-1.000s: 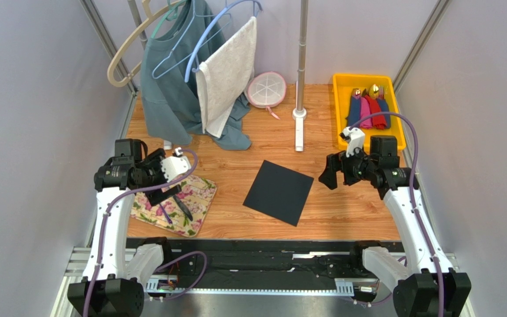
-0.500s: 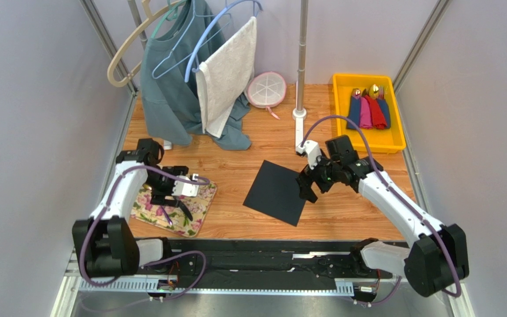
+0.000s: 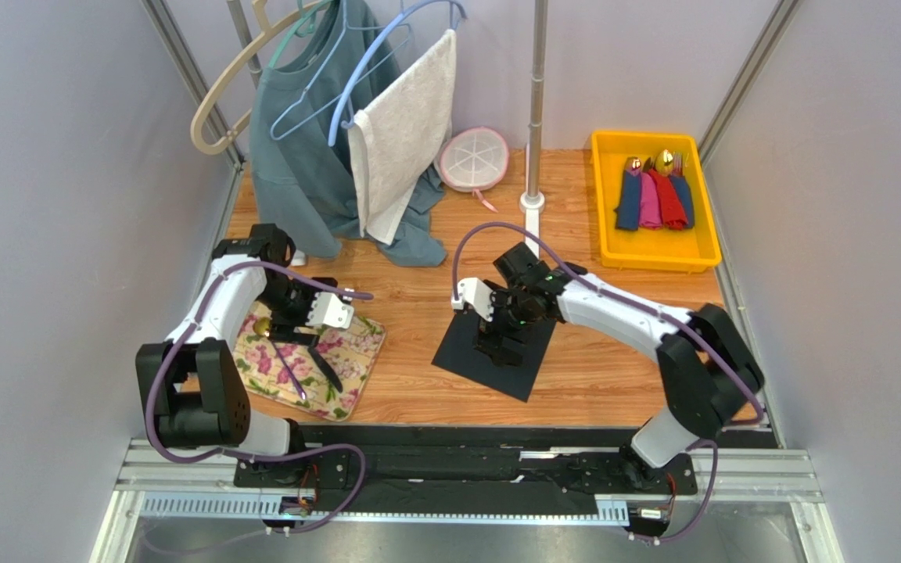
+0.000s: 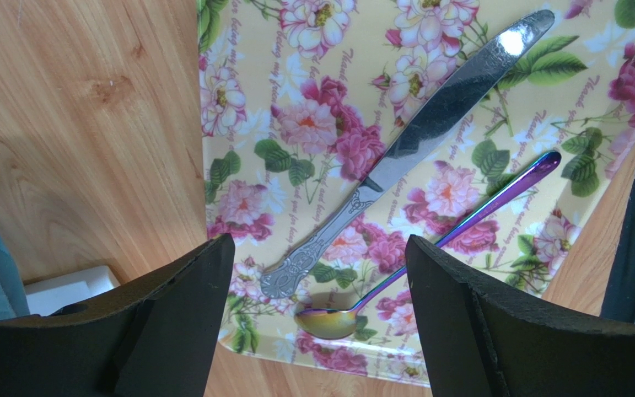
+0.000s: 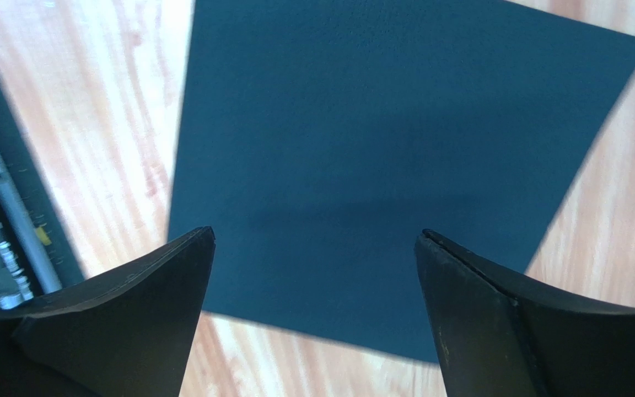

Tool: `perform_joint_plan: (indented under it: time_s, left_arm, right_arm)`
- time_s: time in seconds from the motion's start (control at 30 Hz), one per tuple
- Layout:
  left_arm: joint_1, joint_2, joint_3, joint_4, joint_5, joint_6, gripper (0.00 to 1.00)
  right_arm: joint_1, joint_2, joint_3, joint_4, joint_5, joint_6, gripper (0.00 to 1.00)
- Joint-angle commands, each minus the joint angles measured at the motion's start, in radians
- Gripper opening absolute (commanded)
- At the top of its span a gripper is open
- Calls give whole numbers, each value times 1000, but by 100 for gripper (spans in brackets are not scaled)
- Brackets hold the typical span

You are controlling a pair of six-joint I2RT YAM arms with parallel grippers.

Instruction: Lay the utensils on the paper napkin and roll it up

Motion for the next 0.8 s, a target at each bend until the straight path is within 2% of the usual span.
perform_joint_plan:
  time_s: [0.0, 0.13, 0.4, 0.43, 0.67, 0.77]
  left_arm:
    - [-3, -51, -12, -8, 61, -33, 85]
    - [-2, -51, -7, 6, 77, -74, 85]
    - [-3, -36, 5, 55, 115, -163, 85]
    - [-3, -31, 14, 61, 132, -180, 85]
    - [-3, -16, 33, 62, 141, -208, 84]
    - [-2, -7, 29, 45, 126, -167, 85]
  right_arm:
    - [3, 108, 68, 44, 33, -59, 95]
    - [12, 151, 63, 125, 149, 6, 95]
    - [16, 171, 19, 198, 356, 354, 90]
    - [15, 174, 17, 199, 417, 390, 89]
    - [18, 211, 35, 130, 455, 635, 89]
    - [18, 192, 52, 109, 432, 715, 91]
